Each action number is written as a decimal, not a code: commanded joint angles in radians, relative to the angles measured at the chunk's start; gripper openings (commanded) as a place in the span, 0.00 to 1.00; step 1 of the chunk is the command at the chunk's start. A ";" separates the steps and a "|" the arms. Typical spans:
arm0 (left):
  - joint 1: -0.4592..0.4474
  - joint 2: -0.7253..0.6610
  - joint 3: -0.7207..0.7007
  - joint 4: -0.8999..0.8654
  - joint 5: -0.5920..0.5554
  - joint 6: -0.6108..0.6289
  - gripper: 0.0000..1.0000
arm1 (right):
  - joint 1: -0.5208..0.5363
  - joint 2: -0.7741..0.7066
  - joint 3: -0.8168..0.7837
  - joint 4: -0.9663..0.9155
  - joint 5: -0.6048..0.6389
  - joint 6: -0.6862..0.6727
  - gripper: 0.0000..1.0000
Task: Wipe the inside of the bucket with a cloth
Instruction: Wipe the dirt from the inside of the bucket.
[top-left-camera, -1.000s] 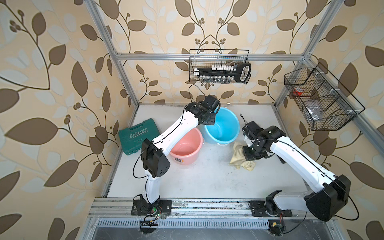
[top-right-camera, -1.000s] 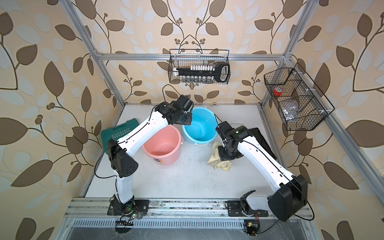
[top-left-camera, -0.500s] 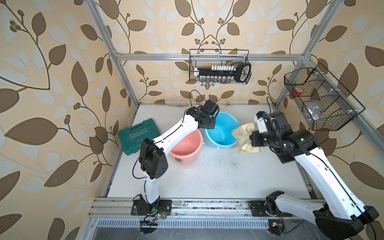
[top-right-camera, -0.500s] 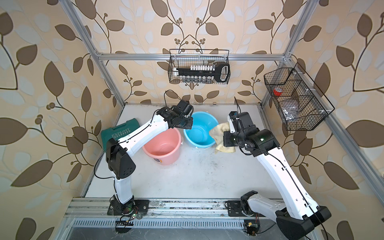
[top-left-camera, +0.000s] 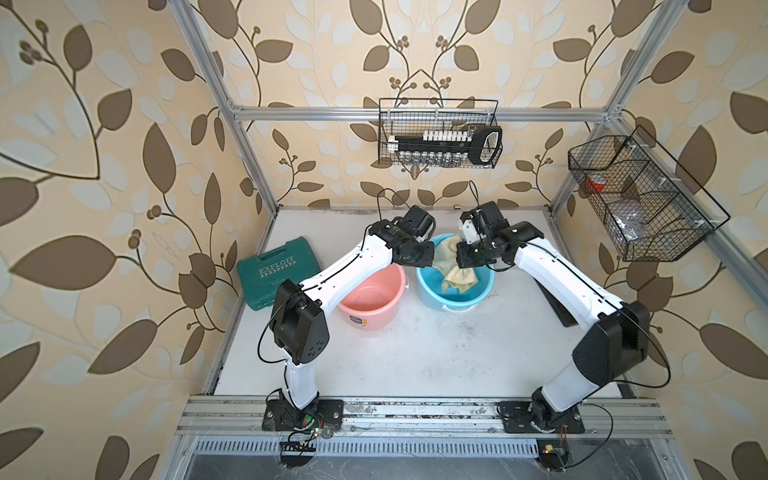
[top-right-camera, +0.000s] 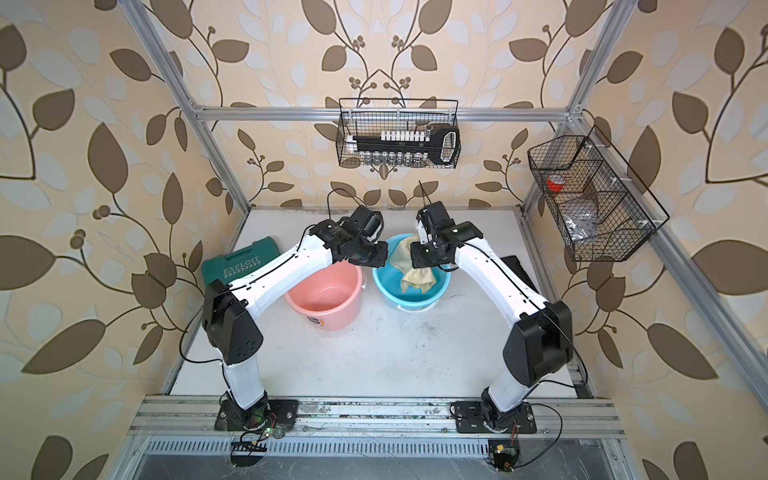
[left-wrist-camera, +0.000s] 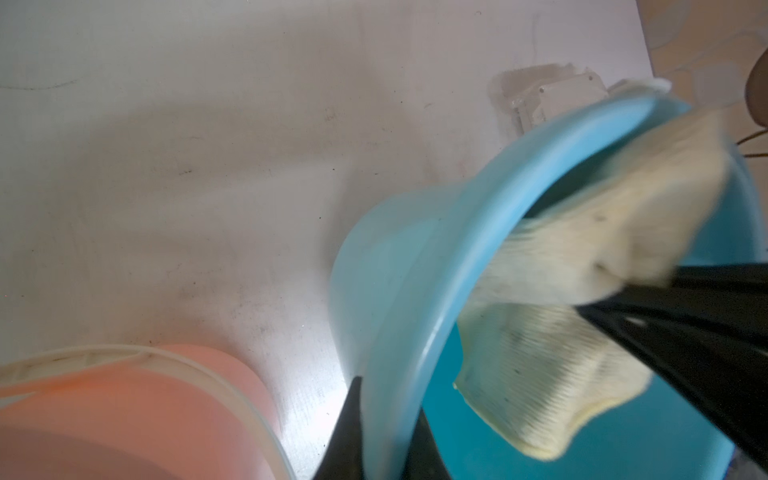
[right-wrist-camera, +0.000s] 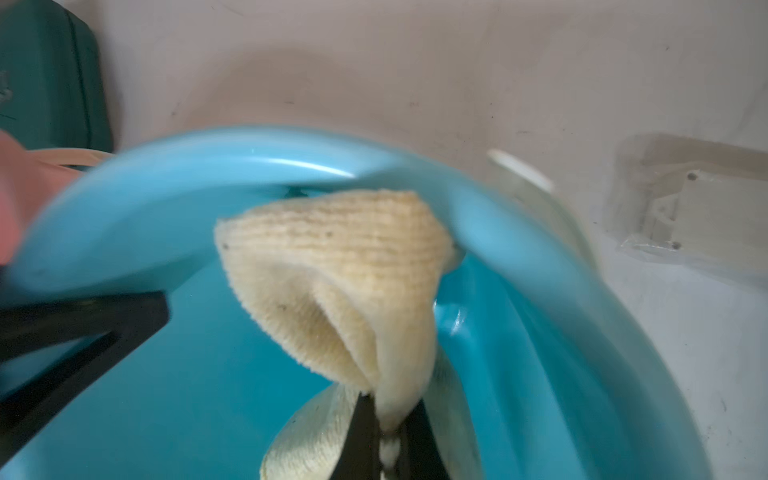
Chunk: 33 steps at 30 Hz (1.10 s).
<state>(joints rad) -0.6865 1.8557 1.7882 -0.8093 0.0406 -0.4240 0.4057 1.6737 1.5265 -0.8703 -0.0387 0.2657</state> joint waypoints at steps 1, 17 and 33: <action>0.001 -0.040 0.070 0.017 0.059 -0.034 0.00 | 0.014 0.027 -0.023 -0.001 0.040 -0.031 0.00; 0.001 0.030 0.117 -0.037 0.034 -0.084 0.00 | 0.078 0.080 -0.099 0.137 -0.222 0.033 0.00; 0.005 0.065 0.135 -0.034 0.017 -0.111 0.00 | 0.097 -0.008 -0.252 0.100 -0.197 0.016 0.00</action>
<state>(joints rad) -0.6861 1.9263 1.8709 -0.8940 0.0513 -0.5087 0.4973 1.6909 1.2942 -0.7517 -0.2291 0.2939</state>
